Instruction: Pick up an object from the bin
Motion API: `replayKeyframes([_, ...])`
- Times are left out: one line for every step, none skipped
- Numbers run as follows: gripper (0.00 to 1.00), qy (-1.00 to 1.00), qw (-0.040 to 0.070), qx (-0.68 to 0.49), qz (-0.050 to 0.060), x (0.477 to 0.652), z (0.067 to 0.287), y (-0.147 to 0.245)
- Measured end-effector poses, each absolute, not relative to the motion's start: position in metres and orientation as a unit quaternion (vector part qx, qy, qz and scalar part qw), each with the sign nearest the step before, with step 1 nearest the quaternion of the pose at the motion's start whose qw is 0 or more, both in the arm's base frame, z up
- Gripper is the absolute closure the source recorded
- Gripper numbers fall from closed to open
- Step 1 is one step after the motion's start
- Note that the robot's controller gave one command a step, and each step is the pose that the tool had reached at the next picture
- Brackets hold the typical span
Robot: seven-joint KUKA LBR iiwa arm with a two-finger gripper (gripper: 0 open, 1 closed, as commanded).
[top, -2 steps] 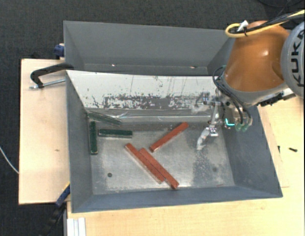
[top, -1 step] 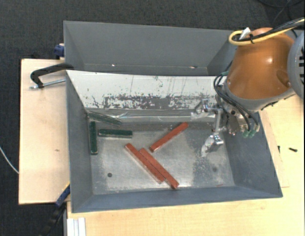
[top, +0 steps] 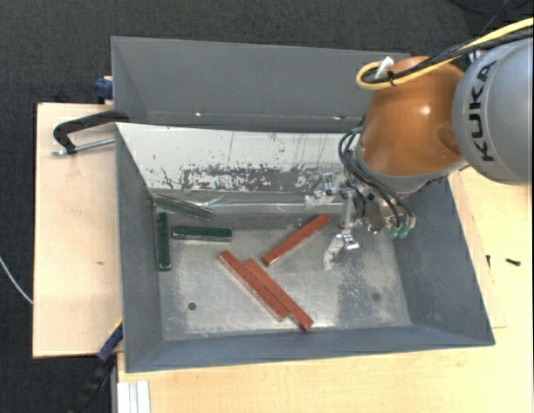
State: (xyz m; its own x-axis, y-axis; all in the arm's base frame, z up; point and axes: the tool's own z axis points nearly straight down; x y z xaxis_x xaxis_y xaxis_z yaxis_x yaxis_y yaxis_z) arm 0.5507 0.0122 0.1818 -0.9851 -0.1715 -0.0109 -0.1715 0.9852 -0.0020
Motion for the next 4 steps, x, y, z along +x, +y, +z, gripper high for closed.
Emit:
replayKeyframes([0.0,0.995,0.002,-0.095,0.001,0.565,0.125,0.032])
replayKeyframes([1.0,0.991,-0.001,-0.137,0.0,0.582,0.078,0.036])
replayKeyframes([1.0,0.991,-0.001,-0.136,0.0,0.582,0.078,0.036])
replayKeyframes([1.0,0.989,0.003,-0.15,0.0,0.579,0.189,0.04])
